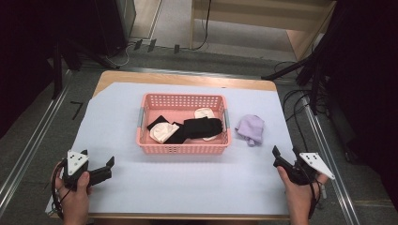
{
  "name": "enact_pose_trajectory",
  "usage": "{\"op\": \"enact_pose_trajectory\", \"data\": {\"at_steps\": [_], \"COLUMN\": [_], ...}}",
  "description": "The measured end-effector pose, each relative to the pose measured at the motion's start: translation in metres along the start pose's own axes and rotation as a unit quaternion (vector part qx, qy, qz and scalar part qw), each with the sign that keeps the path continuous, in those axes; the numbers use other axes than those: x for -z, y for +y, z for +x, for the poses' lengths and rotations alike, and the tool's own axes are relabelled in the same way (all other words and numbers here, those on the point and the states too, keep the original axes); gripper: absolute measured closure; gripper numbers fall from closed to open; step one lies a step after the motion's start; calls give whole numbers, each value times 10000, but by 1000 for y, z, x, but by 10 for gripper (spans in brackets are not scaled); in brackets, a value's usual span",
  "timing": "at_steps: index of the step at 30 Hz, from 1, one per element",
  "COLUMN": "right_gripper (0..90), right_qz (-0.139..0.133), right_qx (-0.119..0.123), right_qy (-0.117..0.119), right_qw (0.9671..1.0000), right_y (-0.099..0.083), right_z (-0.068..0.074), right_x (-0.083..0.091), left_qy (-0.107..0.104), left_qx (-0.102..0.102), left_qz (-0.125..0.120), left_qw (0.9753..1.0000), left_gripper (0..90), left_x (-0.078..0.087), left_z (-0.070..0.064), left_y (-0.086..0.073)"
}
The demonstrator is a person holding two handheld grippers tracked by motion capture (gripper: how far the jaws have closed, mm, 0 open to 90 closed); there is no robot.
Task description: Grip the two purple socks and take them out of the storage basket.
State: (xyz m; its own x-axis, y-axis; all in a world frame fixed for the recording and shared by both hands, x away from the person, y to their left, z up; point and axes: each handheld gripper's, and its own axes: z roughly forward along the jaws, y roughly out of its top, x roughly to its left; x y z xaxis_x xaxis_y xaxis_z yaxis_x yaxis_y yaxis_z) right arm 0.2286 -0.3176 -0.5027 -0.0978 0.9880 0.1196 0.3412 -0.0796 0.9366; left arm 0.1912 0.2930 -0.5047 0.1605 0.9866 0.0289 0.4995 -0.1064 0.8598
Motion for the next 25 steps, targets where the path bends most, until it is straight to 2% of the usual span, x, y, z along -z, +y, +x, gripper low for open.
{"op": "enact_pose_trajectory", "data": {"at_steps": [6,12,14,18,25], "right_gripper": [235,233,233,234,232], "right_qz": [111,88,74,71,46], "right_qx": [-67,-131,-77,-188,-182], "right_qy": [-122,-224,-256,-289,-290], "right_qw": [9998,9996,9996,9994,9994], "right_y": [-16,-26,-29,-33,-35], "right_z": [-13,-24,-28,-30,-30], "right_x": [12,26,31,35,38], "left_qy": [8,10,11,12,21], "left_qx": [-14,-25,-24,-26,-21], "left_qz": [-12,-15,-18,-10,-33], "left_qw": [10000,10000,10000,10000,10000], "left_gripper": [74,74,74,74,74], "left_x": [0,1,1,1,1], "left_z": [0,0,0,0,0], "left_y": [0,0,0,0,0]}}
